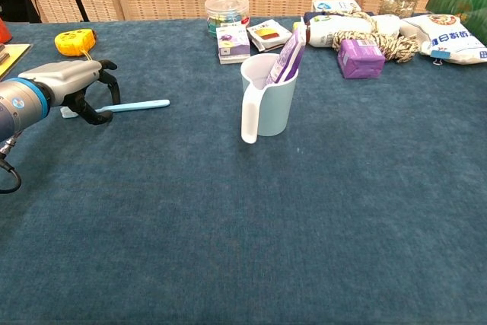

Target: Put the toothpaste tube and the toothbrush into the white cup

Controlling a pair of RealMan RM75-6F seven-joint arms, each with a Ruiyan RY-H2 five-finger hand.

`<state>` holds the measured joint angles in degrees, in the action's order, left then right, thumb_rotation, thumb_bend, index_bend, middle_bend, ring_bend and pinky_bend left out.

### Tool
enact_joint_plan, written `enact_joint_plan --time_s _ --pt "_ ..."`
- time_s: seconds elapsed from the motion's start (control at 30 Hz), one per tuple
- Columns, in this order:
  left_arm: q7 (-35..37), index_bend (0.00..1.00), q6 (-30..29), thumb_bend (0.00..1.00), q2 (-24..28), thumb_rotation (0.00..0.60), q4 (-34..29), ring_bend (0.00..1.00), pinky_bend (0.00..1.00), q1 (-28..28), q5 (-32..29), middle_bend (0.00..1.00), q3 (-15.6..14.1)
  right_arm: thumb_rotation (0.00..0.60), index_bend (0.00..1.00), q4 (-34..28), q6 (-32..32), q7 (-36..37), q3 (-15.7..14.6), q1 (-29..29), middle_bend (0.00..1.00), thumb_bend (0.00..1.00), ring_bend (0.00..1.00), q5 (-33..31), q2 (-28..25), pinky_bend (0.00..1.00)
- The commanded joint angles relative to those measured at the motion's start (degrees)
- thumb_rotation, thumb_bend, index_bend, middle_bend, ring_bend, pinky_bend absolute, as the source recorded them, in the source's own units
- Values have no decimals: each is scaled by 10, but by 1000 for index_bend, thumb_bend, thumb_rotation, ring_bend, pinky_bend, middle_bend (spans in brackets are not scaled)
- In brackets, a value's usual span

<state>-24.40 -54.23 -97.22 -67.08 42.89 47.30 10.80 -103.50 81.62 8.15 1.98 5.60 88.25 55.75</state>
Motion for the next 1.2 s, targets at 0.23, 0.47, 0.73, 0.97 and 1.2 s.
enact_joint_plan --time_s 0.23,0.47,0.73,0.97,1.2 --pt "0 474 -8 418 -13 600 15 0 0 -2 8 0 6 600 0 0 -1 -1 0 1 0 0 0 0 1 0" --pt "1 484 -13 419 -27 600 30 0 0 -5 16 0 10 600 0 0 -2 -1 0 1 0 0 0 -1 1 0" --pt "-6 505 -15 418 -35 600 35 0 0 -6 20 0 14 600 0 1 -2 -1 0 2 0 0 0 -1 1 0" --pt "-20 557 -20 437 -41 600 37 0 0 -7 17 0 18 600 0 2 -2 3 0 2 0 0 0 -1 0 0" --pt "-19 561 -27 443 -30 600 20 0 0 -12 24 0 23 600 0 2 -2 3 -1 2 0 0 0 0 0 0"
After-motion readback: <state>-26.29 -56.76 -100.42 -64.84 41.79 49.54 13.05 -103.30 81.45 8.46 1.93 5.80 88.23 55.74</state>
